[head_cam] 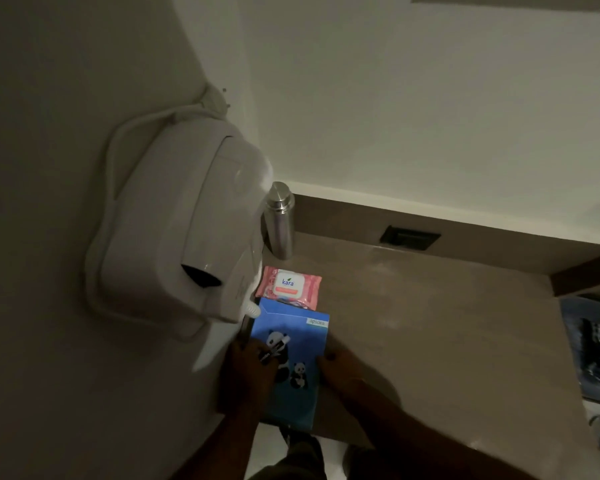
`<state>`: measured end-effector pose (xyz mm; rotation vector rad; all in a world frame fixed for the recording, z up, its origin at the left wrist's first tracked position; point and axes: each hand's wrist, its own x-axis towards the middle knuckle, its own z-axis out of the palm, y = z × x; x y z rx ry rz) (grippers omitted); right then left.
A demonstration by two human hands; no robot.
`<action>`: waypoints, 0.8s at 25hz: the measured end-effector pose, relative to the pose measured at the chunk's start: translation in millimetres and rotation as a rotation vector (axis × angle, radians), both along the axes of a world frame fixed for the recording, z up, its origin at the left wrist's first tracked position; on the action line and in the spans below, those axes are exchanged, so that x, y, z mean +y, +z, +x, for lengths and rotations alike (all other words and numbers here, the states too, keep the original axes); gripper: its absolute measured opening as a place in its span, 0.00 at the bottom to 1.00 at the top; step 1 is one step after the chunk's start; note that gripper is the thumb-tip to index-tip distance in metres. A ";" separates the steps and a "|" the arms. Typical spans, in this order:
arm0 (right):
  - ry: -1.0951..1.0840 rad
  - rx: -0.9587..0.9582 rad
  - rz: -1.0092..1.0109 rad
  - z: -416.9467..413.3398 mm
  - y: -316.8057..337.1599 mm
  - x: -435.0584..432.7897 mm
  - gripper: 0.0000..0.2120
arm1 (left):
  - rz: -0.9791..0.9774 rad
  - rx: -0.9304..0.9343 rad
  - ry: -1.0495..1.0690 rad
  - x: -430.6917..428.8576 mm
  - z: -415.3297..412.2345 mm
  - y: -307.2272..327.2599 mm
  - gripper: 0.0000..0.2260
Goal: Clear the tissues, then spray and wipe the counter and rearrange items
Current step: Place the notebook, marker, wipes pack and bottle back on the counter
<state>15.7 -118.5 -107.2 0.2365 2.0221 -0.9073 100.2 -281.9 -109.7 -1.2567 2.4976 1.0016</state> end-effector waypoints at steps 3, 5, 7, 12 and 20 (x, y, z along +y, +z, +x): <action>0.018 -0.059 -0.031 1.5 0.8 4.2 0.18 | 0.189 0.126 -0.036 -7.9 -0.2 6.9 0.09; 0.035 -0.069 -0.021 1.8 3.2 6.8 0.17 | 0.325 0.146 -0.066 -14.4 -1.1 12.7 0.06; 0.024 -0.046 -0.002 -0.5 8.3 8.6 0.17 | 0.444 0.120 -0.063 -19.9 -1.4 21.5 0.01; -0.247 -0.041 0.018 4.9 39.0 -3.9 0.33 | 0.532 0.263 -0.021 0.2 -1.3 49.0 0.04; -0.401 0.036 -0.485 -28.4 65.0 43.2 0.17 | 0.616 0.390 -0.083 71.8 -32.9 92.3 0.24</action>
